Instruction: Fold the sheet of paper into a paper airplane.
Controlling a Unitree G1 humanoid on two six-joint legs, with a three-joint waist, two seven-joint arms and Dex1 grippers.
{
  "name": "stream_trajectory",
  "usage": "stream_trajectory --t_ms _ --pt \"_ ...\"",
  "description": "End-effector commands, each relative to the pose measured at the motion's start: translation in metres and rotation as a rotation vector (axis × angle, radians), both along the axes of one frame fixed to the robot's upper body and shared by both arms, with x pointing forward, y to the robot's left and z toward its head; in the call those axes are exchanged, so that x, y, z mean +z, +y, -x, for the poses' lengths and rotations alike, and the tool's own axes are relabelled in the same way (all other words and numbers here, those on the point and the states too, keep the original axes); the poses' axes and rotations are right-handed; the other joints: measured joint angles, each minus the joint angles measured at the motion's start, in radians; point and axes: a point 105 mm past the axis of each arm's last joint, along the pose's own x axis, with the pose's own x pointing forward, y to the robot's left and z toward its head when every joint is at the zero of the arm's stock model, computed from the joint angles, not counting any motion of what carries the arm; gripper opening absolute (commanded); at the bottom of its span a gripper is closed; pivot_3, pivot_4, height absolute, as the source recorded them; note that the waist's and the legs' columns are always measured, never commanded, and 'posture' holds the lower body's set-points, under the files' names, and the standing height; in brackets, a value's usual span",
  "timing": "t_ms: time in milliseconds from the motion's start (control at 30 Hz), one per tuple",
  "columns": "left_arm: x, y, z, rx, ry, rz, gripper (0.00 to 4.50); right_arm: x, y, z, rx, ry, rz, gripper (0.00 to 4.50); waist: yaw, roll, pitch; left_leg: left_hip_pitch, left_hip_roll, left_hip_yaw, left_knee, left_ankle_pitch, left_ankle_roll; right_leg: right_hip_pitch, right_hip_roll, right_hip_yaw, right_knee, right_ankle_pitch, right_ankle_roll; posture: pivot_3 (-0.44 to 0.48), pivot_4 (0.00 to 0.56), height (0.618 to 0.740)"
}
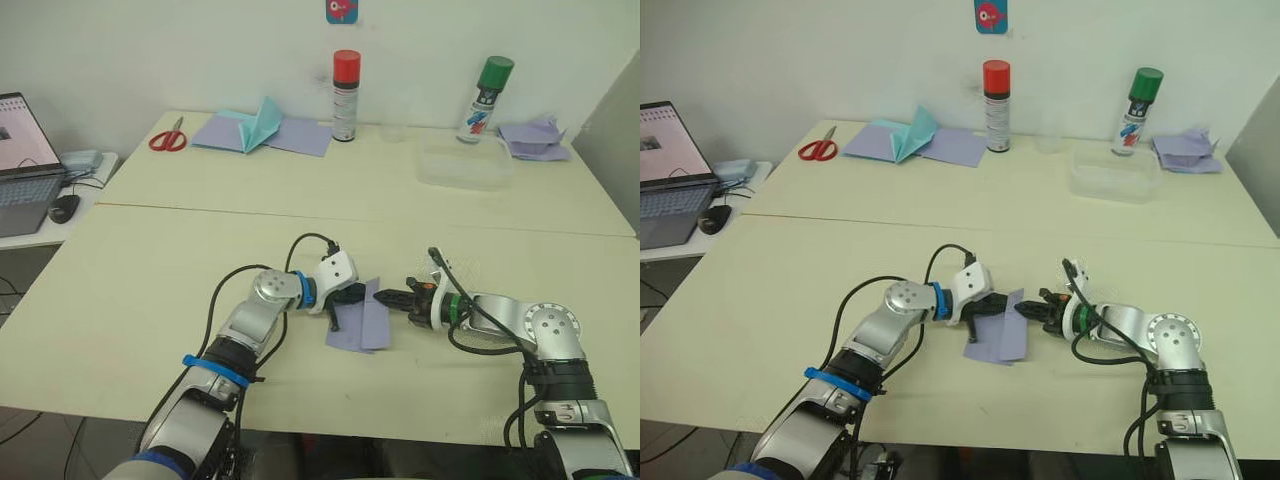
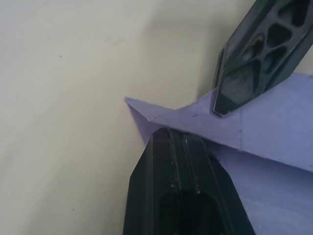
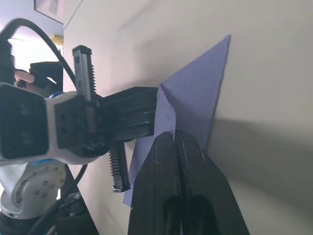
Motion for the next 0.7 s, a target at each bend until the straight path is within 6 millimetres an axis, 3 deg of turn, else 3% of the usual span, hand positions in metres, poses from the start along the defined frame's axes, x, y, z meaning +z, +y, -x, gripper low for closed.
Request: stream_trajectory --t_ms 33,233,333,433,700 --pt "-0.002 0.023 -0.004 0.084 0.08 -0.014 0.0 0.003 0.001 -0.007 -0.021 -0.038 -0.001 0.03 -0.007 0.0 0.0 0.0 0.001 0.0 0.0 0.0 0.0 0.0 0.0 0.0 0.0 0.0 0.0 0.0 0.15 0.74" --pt "0.009 0.025 0.01 0.07 0.111 0.008 0.0 0.003 0.002 -0.006 -0.005 -0.055 -0.011 0.03 -0.014 -0.001 0.001 0.0 0.0 0.001 0.0 0.0 0.0 0.0 0.0 0.0 0.0 0.0 0.0 0.0 0.15 0.74" --pt "-0.001 0.027 0.019 0.063 0.15 -0.014 0.0 0.008 0.003 -0.008 -0.009 -0.057 -0.048 0.62 -0.014 0.0 0.001 0.0 0.0 0.0 0.0 0.0 0.0 0.0 -0.001 0.0 0.0 0.0 0.0 0.0 0.15 0.74" --pt "-0.017 0.024 0.021 0.081 0.168 -0.038 0.0 0.022 0.008 -0.007 0.01 -0.07 -0.133 1.62 -0.013 0.0 0.002 -0.001 0.0 0.001 0.0 0.0 0.0 -0.001 -0.001 0.001 0.0 0.0 0.0 0.0 0.15 0.74" --pt "-0.029 0.02 0.021 0.055 0.145 -0.09 0.0 0.034 0.015 -0.005 0.023 -0.058 -0.216 1.62 0.002 0.0 0.002 -0.001 -0.002 0.001 0.0 0.0 0.0 0.0 -0.002 0.001 0.0 0.0 0.0 0.0 0.15 0.74"
